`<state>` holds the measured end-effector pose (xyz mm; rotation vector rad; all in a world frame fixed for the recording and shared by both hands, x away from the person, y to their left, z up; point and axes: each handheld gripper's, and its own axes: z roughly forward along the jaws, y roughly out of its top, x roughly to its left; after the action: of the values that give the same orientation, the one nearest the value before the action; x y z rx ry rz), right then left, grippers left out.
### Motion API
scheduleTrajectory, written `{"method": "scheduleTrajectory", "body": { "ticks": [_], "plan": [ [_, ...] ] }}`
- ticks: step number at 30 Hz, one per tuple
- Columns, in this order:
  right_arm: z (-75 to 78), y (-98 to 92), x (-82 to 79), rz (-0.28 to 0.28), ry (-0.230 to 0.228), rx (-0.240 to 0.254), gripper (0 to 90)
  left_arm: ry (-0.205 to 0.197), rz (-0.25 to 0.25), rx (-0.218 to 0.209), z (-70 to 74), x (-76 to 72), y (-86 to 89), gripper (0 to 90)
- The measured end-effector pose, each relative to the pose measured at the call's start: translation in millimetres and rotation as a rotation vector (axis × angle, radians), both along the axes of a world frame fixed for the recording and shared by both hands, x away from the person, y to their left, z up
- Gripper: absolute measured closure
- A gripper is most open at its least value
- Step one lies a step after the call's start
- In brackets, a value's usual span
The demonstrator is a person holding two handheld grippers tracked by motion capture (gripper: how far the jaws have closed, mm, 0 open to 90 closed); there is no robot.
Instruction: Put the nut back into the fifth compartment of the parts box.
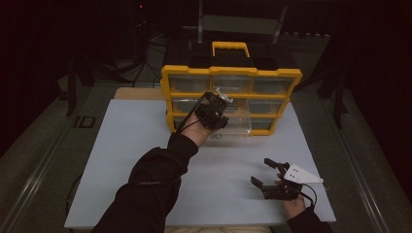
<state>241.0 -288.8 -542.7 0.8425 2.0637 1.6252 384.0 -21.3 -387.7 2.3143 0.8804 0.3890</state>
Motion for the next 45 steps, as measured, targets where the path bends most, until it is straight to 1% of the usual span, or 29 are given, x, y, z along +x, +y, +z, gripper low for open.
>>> {"method": "scheduleTrajectory", "body": {
  "ticks": [3,4,5,6,7,9,11,12,13,14,16,20,26,27,28,29,30,31,33,34,36,37,40,41,43,44,45],
  "plan": [
    [-0.2,-0.3,0.3,-0.002,0.001,0.002,13.1,0.010,-0.001,-0.012,1.0,0.7,1.1,68.3],
    [-0.1,-0.4,0.2,-0.002,0.002,0.002,13.1,0.017,-0.004,-0.019,2.2,0.8,1.8,66.3],
    [0.0,-0.4,0.2,-0.002,0.002,0.003,13.1,0.017,-0.005,-0.020,3.0,0.5,1.9,61.6],
    [0.0,-0.4,0.2,-0.002,0.002,0.003,13.1,0.014,-0.007,-0.016,4.3,-0.4,1.9,59.9],
    [-0.2,-0.2,0.3,-0.002,0.003,0.003,13.1,0.011,-0.009,-0.022,5.2,-1.4,1.5,59.4],
    [-0.3,0.1,0.4,-0.001,0.003,0.003,13.1,0.002,-0.017,-0.013,7.4,-3.4,0.6,58.9],
    [-0.1,0.1,0.3,-0.001,0.002,0.002,13.1,0.005,-0.022,-0.021,10.0,-5.1,0.9,58.8],
    [-0.1,0.0,0.3,-0.001,0.002,0.002,13.1,-0.002,-0.022,-0.020,11.9,-6.3,1.4,57.6],
    [0.0,-0.1,0.2,-0.002,0.003,0.002,13.1,-0.004,-0.019,-0.026,12.9,-7.1,1.9,56.8],
    [-0.1,-0.2,0.2,-0.003,0.002,0.002,13.1,-0.003,-0.019,-0.025,14.7,-7.8,2.9,54.2],
    [-0.1,-0.1,0.2,-0.002,0.003,0.003,13.1,-0.009,-0.019,-0.033,18.2,-10.4,5.2,53.2],
    [0.1,-0.2,0.2,-0.003,0.004,0.004,13.1,-0.018,-0.022,-0.050,24.7,-16.4,10.9,46.1],
    [0.2,0.1,0.1,-0.002,0.002,0.002,13.1,-0.030,-0.031,-0.063,31.6,-26.3,21.0,34.8],
    [0.1,0.1,0.1,-0.003,0.003,0.001,13.1,-0.032,-0.030,-0.066,32.2,-27.6,22.1,32.6],
    [0.1,0.1,0.2,-0.002,0.002,0.000,13.1,-0.033,-0.039,-0.077,32.8,-29.2,23.7,30.1],
    [0.2,0.2,0.1,-0.002,0.003,0.001,13.1,-0.030,-0.034,-0.072,33.4,-30.9,24.8,26.0],
    [0.2,0.3,0.1,-0.002,0.003,0.001,13.1,-0.030,-0.033,-0.073,33.8,-32.7,26.3,22.8],
    [0.3,0.4,0.0,-0.002,0.003,0.001,13.1,-0.028,-0.036,-0.079,34.1,-34.1,27.4,17.5],
    [0.2,0.5,0.2,-0.002,0.002,-0.001,13.1,-0.032,-0.030,-0.072,34.5,-37.5,30.2,13.8],
    [0.2,0.5,0.1,-0.002,0.002,-0.001,13.1,-0.025,-0.039,-0.083,34.6,-39.4,32.4,11.6],
    [0.3,0.6,0.0,-0.001,0.002,0.000,13.1,-0.017,-0.043,-0.078,34.1,-42.9,35.6,7.7],
    [0.3,0.6,0.0,-0.002,0.001,-0.001,13.1,-0.014,-0.045,-0.084,33.8,-44.3,37.2,5.2],
    [0.5,0.6,-0.1,-0.002,-0.001,0.000,13.1,-0.004,-0.060,-0.091,31.6,-49.6,45.4,0.0],
    [0.6,0.6,-0.1,-0.002,-0.001,-0.001,13.1,-0.001,-0.065,-0.097,30.8,-51.2,48.7,0.0],
    [0.5,0.9,-0.1,-0.002,-0.003,-0.002,13.1,-0.005,-0.055,-0.116,29.1,-54.9,56.3,0.0],
    [0.6,1.0,-0.1,-0.001,-0.003,-0.004,13.1,-0.002,-0.059,-0.115,28.4,-55.7,58.9,0.0],
    [0.6,1.0,-0.1,-0.001,-0.003,-0.004,13.1,-0.007,-0.051,-0.119,27.2,-57.4,62.1,0.0]
  ]
}}
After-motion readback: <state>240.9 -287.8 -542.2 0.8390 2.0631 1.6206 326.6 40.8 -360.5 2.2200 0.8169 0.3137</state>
